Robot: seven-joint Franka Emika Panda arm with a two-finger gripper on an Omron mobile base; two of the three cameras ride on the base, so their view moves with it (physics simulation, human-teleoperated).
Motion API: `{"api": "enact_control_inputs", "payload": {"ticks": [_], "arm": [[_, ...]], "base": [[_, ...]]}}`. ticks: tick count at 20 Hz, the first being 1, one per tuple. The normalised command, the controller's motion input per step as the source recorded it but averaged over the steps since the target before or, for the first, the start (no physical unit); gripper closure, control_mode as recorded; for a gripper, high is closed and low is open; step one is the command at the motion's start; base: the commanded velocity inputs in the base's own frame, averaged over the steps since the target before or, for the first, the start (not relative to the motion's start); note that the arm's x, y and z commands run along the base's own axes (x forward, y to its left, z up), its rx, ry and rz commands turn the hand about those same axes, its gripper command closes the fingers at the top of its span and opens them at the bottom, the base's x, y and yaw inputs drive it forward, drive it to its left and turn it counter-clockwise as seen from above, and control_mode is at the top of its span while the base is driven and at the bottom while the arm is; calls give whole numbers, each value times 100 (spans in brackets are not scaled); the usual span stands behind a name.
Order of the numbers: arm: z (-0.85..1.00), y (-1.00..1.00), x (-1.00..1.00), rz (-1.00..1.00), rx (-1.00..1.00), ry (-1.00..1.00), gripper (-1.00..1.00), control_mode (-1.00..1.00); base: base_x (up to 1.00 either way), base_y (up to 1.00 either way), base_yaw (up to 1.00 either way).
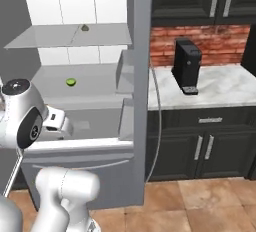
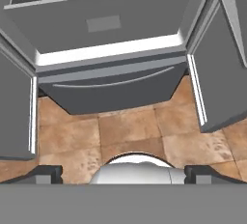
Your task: Pick up the kiwi and tangerine from the fridge and place one fruit on each plate on the dining counter.
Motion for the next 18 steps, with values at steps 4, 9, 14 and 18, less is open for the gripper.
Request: {"api": "enact_control_inputs", "payload": {"ticks": [4, 9, 14, 18], "arm": [[0, 0, 0, 0, 0, 0, -100, 100], [0, 0, 0, 0, 0, 0, -100, 100], [0, 0, 0, 0, 0, 0, -100, 100], [0, 0, 0, 0, 0, 0, -100, 100]], "base": [[100, 11, 0], [81, 21, 0], [-4, 38, 7], [-4, 25, 23]]}}
